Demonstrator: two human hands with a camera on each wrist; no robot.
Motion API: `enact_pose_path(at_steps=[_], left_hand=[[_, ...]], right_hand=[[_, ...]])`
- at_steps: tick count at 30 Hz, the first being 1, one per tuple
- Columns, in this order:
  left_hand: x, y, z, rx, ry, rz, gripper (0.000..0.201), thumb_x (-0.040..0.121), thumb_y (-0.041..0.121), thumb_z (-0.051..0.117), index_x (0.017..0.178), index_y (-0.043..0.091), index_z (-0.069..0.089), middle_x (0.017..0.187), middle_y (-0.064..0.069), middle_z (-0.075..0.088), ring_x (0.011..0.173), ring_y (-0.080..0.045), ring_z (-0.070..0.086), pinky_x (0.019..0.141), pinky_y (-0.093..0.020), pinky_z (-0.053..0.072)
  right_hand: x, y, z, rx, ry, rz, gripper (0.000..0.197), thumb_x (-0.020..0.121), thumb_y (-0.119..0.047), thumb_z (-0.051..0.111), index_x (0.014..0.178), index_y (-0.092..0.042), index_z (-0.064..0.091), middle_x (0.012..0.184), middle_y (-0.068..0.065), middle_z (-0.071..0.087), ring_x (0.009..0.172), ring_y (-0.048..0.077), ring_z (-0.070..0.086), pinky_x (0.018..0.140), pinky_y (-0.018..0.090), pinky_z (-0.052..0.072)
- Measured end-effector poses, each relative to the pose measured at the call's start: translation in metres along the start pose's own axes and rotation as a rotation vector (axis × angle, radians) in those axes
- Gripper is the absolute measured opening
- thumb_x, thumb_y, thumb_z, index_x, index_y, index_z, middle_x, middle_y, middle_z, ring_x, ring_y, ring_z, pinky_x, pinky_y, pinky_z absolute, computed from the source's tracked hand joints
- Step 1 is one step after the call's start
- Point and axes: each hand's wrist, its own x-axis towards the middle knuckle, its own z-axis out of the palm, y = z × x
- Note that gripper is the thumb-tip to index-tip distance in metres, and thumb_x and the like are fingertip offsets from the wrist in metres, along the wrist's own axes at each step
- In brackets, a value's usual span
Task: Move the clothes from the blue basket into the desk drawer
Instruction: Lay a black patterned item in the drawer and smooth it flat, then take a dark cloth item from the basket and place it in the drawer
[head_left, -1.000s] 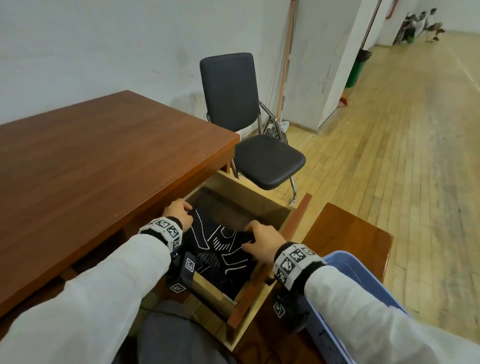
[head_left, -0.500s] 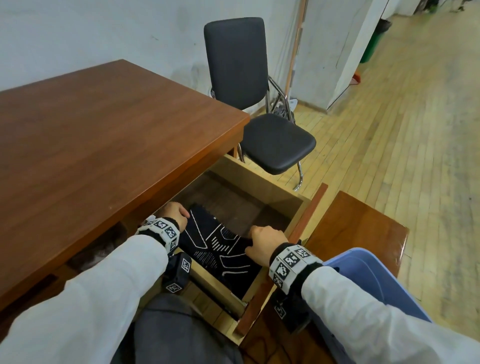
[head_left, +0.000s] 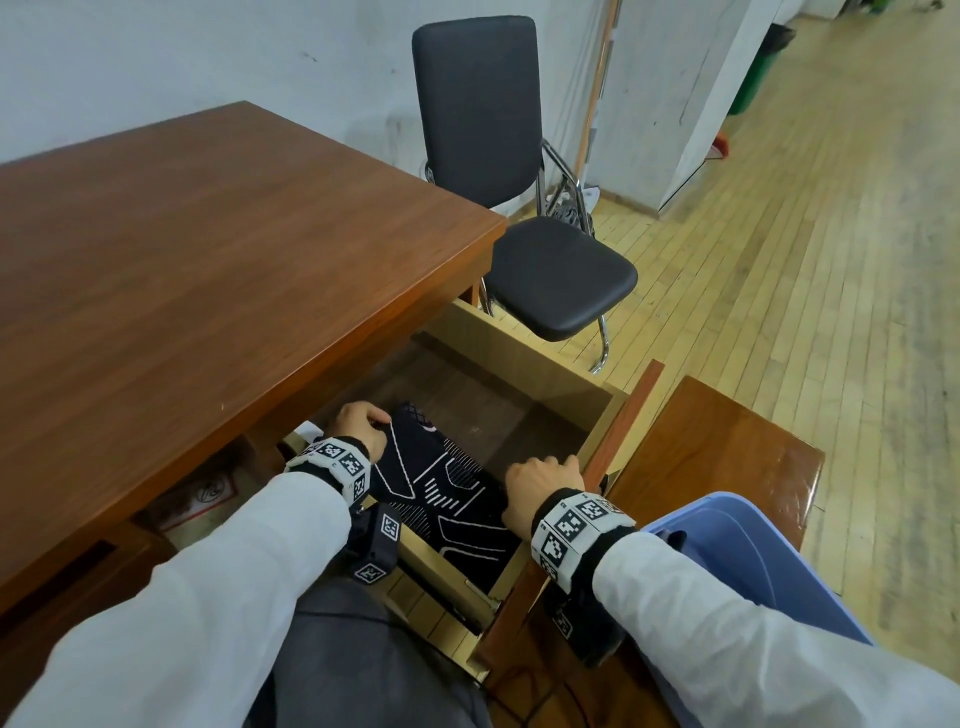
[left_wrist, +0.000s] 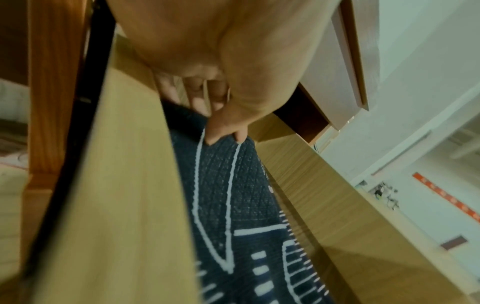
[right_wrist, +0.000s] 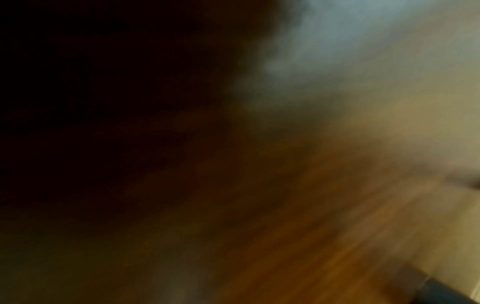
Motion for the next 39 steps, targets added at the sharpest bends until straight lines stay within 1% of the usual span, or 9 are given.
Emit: enact_pose_path(at_steps=[5,11,15,19,22,25,28,33,39], left_hand=[[0.000,0.002,0.003,-0.175,0.028,-0.023,0.038,0.091,-0.006,0.043,0.112,0.012,0.069,0.133,-0.012,0.056,0.121,-0.030,0.055,0.097,-0.035,0.045],[0.002,0.004,0.003,-0.202,-0.022,-0.053,0.043,0.090,-0.005,0.043,0.125,0.013,0.062,0.138,-0.012,0.053,0.125,-0.031,0.051,0.104,-0.039,0.044],[0.001,0.004,0.004,0.160,-0.161,-0.115,0.059,0.093,0.008,0.048,0.149,0.012,0.027,0.150,-0.015,0.037,0.136,-0.034,0.040,0.112,-0.043,0.035],[-0.004,0.001,0.009,0.514,-0.145,-0.046,0.034,0.096,0.021,0.047,0.127,0.009,0.051,0.129,-0.014,0.057,0.120,-0.032,0.055,0.103,-0.040,0.042],[-0.010,0.002,0.008,0.605,-0.118,-0.032,0.029,0.096,0.021,0.050,0.121,0.008,0.054,0.123,-0.014,0.061,0.114,-0.030,0.059,0.095,-0.037,0.045],[-0.019,0.006,0.003,0.508,-0.061,-0.016,0.035,0.096,0.016,0.049,0.128,0.005,0.051,0.127,-0.016,0.058,0.116,-0.031,0.058,0.088,-0.034,0.047],[-0.031,0.011,-0.006,0.418,-0.006,0.029,0.041,0.095,0.015,0.048,0.135,0.005,0.048,0.136,-0.015,0.053,0.122,-0.032,0.054,0.095,-0.037,0.046],[-0.059,0.034,-0.015,0.280,0.046,0.111,0.040,0.095,0.019,0.051,0.133,0.008,0.052,0.136,-0.013,0.055,0.123,-0.031,0.054,0.099,-0.038,0.045],[-0.099,0.087,0.008,0.167,0.019,0.235,0.038,0.094,0.021,0.053,0.131,0.016,0.054,0.135,-0.009,0.056,0.124,-0.031,0.053,0.103,-0.039,0.044]], right_hand=[[-0.001,-0.002,-0.002,-0.030,-0.052,-0.059,0.025,0.093,-0.031,0.047,0.106,-0.017,0.062,0.112,0.004,0.067,0.109,0.027,0.060,0.102,0.047,0.029],[0.000,-0.001,-0.002,-0.035,-0.077,-0.118,0.026,0.093,-0.025,0.046,0.112,-0.016,0.061,0.115,0.006,0.066,0.111,0.027,0.058,0.102,0.045,0.029],[0.002,-0.002,0.002,-0.056,-0.054,-0.086,0.030,0.093,-0.028,0.048,0.118,-0.016,0.060,0.123,0.009,0.061,0.119,0.028,0.050,0.102,0.044,0.029],[0.003,-0.002,0.001,-0.049,-0.057,-0.092,0.027,0.093,-0.028,0.047,0.112,-0.016,0.062,0.119,0.008,0.064,0.116,0.027,0.055,0.102,0.044,0.029],[0.002,-0.002,0.000,-0.016,-0.022,-0.089,0.027,0.092,-0.028,0.047,0.112,-0.016,0.062,0.119,0.007,0.064,0.116,0.027,0.054,0.103,0.044,0.029],[-0.003,0.004,-0.007,0.228,0.088,-0.126,0.029,0.092,-0.026,0.045,0.116,-0.016,0.059,0.119,0.008,0.063,0.114,0.028,0.056,0.101,0.042,0.037],[-0.014,0.016,-0.017,0.592,0.172,-0.168,0.033,0.093,-0.021,0.049,0.125,-0.019,0.058,0.124,0.006,0.063,0.113,0.024,0.060,0.097,0.034,0.049],[-0.047,0.060,-0.029,0.691,0.374,-0.122,0.021,0.093,-0.023,0.052,0.111,-0.021,0.062,0.108,0.000,0.065,0.096,0.016,0.062,0.078,0.024,0.050],[-0.088,0.129,0.003,0.631,0.175,0.144,0.031,0.091,-0.029,0.053,0.087,-0.002,0.069,0.093,0.017,0.072,0.069,0.020,0.058,0.059,0.026,0.045]])
